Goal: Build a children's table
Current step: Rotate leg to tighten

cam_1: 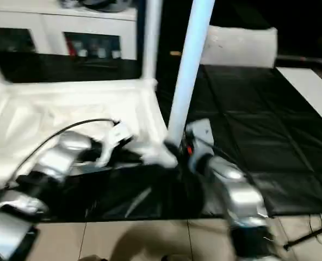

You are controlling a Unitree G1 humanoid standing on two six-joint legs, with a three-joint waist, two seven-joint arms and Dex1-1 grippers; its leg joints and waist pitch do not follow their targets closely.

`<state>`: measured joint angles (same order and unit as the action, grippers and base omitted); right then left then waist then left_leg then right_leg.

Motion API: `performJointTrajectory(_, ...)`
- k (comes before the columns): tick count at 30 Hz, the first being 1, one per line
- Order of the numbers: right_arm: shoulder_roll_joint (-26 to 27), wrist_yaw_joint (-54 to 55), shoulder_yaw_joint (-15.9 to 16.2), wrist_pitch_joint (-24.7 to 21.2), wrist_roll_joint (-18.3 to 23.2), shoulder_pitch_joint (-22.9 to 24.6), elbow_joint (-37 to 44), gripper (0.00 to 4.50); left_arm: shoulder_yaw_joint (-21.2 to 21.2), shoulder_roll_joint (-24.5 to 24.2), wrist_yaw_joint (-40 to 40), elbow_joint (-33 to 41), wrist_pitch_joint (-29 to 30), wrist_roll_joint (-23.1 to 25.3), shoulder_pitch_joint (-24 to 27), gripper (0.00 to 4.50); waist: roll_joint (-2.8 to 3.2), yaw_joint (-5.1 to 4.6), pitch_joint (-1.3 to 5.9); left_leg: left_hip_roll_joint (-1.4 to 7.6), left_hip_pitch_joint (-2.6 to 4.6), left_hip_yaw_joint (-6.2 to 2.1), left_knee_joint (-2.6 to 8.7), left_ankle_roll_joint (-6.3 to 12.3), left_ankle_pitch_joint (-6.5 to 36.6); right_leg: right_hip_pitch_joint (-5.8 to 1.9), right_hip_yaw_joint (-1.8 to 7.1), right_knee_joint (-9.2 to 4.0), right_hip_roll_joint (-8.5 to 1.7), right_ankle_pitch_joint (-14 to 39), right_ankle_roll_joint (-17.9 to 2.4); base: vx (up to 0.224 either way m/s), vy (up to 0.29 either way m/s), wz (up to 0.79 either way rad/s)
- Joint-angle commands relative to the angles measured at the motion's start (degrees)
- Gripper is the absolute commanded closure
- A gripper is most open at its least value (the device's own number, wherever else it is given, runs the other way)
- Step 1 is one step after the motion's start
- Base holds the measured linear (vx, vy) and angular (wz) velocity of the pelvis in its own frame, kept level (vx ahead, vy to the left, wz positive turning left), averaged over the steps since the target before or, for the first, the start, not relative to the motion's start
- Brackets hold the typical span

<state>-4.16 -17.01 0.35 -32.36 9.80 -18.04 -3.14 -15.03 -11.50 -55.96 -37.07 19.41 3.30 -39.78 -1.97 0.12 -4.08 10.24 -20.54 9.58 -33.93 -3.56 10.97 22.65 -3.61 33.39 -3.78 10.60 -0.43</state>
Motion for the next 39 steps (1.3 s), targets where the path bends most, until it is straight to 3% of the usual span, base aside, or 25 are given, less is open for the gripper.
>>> performJointTrajectory(1, 7.35, -0.67, 7.74, -3.13, 4.08, -0.38, -3.09, 2.57, 0.64, 7.04, 7.17, 0.97, 0.12, -2.44, -2.58, 4.50, 0.16, -0.36, 1.89, 2.28, 0.80, -2.22, 5.10, -1.45, 23.53, -1.11, 1.80, -6.35, -4.66, 36.59, -3.96, 0.000, 0.000, 0.00)
performJointTrajectory(2, 10.02, 1.76, 7.01, -2.08, 3.75, -1.92, -4.42, 2.57, 0.77, 8.03, 9.25, 1.16, 0.53, -1.12, -2.94, 4.50, 0.14, -0.74, 1.91, 2.29, 0.66, -2.07, 5.33, -0.89, 23.54, -1.23, 1.73, -6.43, -4.64, 33.62, -4.78, 0.000, 0.000, 0.00)
performJointTrajectory(4, 10.94, 2.17, 6.90, -0.83, 3.01, -2.39, -4.63, 2.57, 0.27, 8.08, 9.15, 1.43, 0.31, 0.08, -2.85, 4.50, -0.08, -0.93, 1.80, 2.11, 0.87, -1.94, 5.34, -0.36, 24.19, -0.99, 1.70, -6.70, -4.67, 34.02, -4.54, 0.000, 0.000, 0.00)
performJointTrajectory(6, 11.33, 2.00, 6.34, 0.01, 2.68, -2.22, -4.36, 2.01, -0.39, 7.57, 8.65, 1.67, 0.06, 0.80, -2.59, 4.50, 0.17, -0.97, 1.73, 2.23, 0.91, -1.89, 5.42, 0.15, 24.01, -0.85, 1.96, -6.63, -4.83, 33.43, -4.79, 0.000, 0.000, 0.00)
performJointTrajectory(9, 11.35, 1.65, 4.56, 1.33, 2.97, -1.47, -3.37, 1.66, -2.05, 5.80, 7.12, 2.29, -0.89, 1.93, -1.87, 4.50, 0.26, -1.03, 2.06, 2.56, 0.54, -1.84, 5.67, 0.33, 23.01, -1.09, 2.27, -6.14, -4.94, 29.06, -6.23, 0.000, 0.000, 0.00)
performJointTrajectory(11, 6.78, -3.11, 3.81, 2.41, 4.29, 0.60, 0.41, 1.52, -3.49, 2.03, 2.47, 3.67, -3.20, 2.38, -0.38, 4.50, 0.29, -0.65, 2.02, 2.75, 0.54, -1.45, 5.68, 1.26, 21.66, -1.15, 2.65, -5.92, -4.98, 25.76, -7.06, 0.000, 0.000, 0.00)
performJointTrajectory(14, 2.10, -8.27, 2.93, 3.09, 5.87, 2.42, 4.08, 1.27, -3.99, -1.12, -2.07, 5.09, -5.23, 2.11, 1.06, 4.50, 0.13, -0.41, 2.29, 2.93, -0.16, -1.15, 5.67, 2.37, 17.01, -1.79, 2.80, -5.10, -5.03, 20.13, -8.87, 0.000, 0.000, 0.00)
performJointTrajectory(17, -4.61, -15.35, 2.42, 4.38, 6.87, 4.19, 7.02, 1.02, -4.11, -4.17, -7.78, 5.88, -9.79, 1.32, 2.40, 4.50, 0.11, -0.10, 2.47, 2.83, -0.04, -0.66, 5.20, 2.94, 15.50, -1.64, 2.99, -4.87, -4.98, 18.48, -10.23, 0.000, 0.000, 0.00)
performJointTrajectory(18, -5.51, -16.38, 2.44, 4.67, 6.92, 4.36, 7.22, 0.90, -4.19, -4.56, -8.47, 5.89, -10.14, 1.28, 2.50, 4.50, -0.27, 0.06, 2.55, 2.80, 0.00, -0.58, 5.12, 3.12, 14.80, -1.75, 2.95, -4.81, -4.89, 17.99, -10.10, 0.054, -0.043, 0.05)
performJointTrajectory(21, -11.21, -24.05, 2.09, 6.53, 7.35, 5.31, 7.89, 0.70, -5.12, -7.42, -14.95, 5.67, -14.94, 0.35, 3.19, 4.50, -0.26, 0.62, 3.07, 2.77, -0.37, -0.20, 4.68, 5.65, 7.68, -2.33, 2.98, -3.62, -4.88, 8.78, -12.41, 0.058, -0.042, 0.04)
performJointTrajectory(25, -18.48, -35.39, 3.16, 9.11, 8.42, 5.58, 7.52, 0.70, -6.11, -10.15, -22.99, 5.03, -17.44, -1.94, 3.08, 4.50, -0.15, 1.42, 3.15, 3.01, -0.06, -0.09, 4.40, 8.07, 3.89, -2.61, 2.75, -2.50, -4.66, 0.86, -15.29, 0.026, -0.013, 0.00)
performJointTrajectory(26, -20.35, -38.67, 3.62, 9.63, 8.80, 5.45, 7.28, 0.70, -6.62, -11.02, -25.40, 4.87, -17.86, -2.24, 2.87, 4.50, -0.06, 1.78, 3.17, 3.14, 0.29, 0.09, 4.31, 8.58, 3.73, -2.38, 2.83, -2.34, -4.65, 0.18, -15.81, 0.000, 0.000, 0.00)
performJointTrajectory(28, -21.74, -41.30, 3.99, 9.96, 9.21, 5.16, 6.89, 0.70, -7.00, -11.53, -26.77, 4.43, -18.12, -2.12, 2.47, 4.50, -0.24, 2.00, 3.11, 3.19, 0.30, 0.11, 4.30, 8.96, 3.52, -2.40, 2.76, -2.22, -4.64, 0.05, -16.51, 0.000, 0.000, 0.00)
performJointTrajectory(31, -24.58, -47.50, 5.15, 10.69, 10.05, 4.03, 5.41, 0.86, -8.15, -12.64, -29.99, 2.93, -20.39, -1.37, 1.35, 4.50, -0.41, 2.17, 2.90, 3.25, 0.41, 0.06, 4.44, 8.39, 5.80, -2.38, 2.65, -2.64, -4.76, 3.86, -16.32, 0.000, 0.000, 0.00)
performJointTrajectory(32, -26.14, -50.93, 6.14, 11.28, 10.52, 3.20, 4.27, 0.86, -8.71, -12.99, -31.68, 1.79, -21.95, -0.96, 0.62, 4.50, -0.45, 2.27, 2.62, 3.29, 0.42, 0.07, 4.60, 7.29, 7.87, -2.29, 2.73, -3.11, -4.96, 7.54, -15.81, 0.000, 0.000, 0.00)
performJointTrajectory(35, -27.62, -55.09, 7.56, 12.28, 10.70, 2.01, 2.41, 1.07, -9.34, -13.14, -34.01, 0.42, -23.96, -0.66, -0.31, 4.50, -0.71, 2.53, 2.53, 3.31, 0.54, 0.08, 4.67, 5.69, 9.79, -2.24, 2.78, -3.53, -5.11, 12.02, -14.60, 0.000, 0.000, 0.00)
performJointTrajectory(39, -28.23, -57.47, 8.58, 12.71, 10.71, 1.08, 1.30, 1.42, -9.85, -13.12, -35.34, -0.01, -24.80, -0.64, -0.91, 4.50, -0.71, 3.13, 2.73, 3.52, 0.70, 0.14, 4.64, 5.38, 8.25, -2.19, 2.77, -3.17, -5.01, 10.27, -14.80, 0.000, 0.000, 0.00)
